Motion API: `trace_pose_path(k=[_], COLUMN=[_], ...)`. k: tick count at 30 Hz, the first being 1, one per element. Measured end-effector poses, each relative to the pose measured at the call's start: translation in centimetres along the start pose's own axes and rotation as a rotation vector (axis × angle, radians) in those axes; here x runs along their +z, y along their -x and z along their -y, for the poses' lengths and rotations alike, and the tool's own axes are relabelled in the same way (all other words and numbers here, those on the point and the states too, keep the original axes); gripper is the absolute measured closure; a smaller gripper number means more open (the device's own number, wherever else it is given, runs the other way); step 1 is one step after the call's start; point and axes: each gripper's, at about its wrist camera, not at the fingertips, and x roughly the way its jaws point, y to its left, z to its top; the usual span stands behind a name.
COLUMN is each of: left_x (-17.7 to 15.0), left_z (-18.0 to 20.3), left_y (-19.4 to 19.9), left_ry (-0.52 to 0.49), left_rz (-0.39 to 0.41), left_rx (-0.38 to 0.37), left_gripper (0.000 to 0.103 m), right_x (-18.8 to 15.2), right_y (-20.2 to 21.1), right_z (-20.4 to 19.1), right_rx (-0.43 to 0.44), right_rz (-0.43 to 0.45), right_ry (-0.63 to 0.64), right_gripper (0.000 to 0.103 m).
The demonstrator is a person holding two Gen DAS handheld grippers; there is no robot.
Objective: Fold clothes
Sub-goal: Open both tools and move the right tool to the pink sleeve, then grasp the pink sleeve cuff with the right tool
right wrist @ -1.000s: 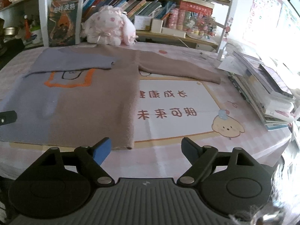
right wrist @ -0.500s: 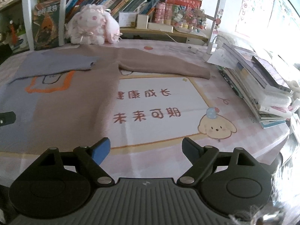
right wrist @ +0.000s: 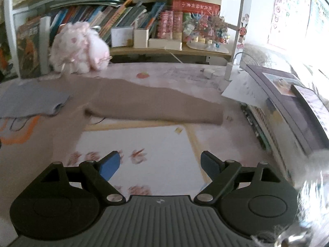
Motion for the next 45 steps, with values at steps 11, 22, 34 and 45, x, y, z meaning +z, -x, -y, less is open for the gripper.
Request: trace_pose_path(k=[11, 22, 34, 45], left_x=[0.3, 1.5, 0.7, 0.7], left_z=[4.6, 6.6, 7.0, 6.6], left_y=[-1.5, -2.2, -2.7, -2.5], left_ry=[0.008, 0.006, -0.01, 0.028], left_rz=[-0.055, -0.031, -0.091, -0.104], left_rx=[0.083, 0.193, 0.154, 0.129], left_gripper=[0.02, 0.02, 0.02, 0.02], right_x=[2.5, 4.1, 4.2, 4.7], right_y=[-6.6, -9.7, -12.0, -13.6], right_z=[5.5, 6.6, 7.9, 9.0], right_rx=[0.04, 0.076, 0.074, 0.082], right_rz=[-0.042, -0.055, -0.103, -0.085], right_ry=[-0.018, -0.048, -0.101, -0.166], right_gripper=[0.018, 0.018, 0.018, 0.018])
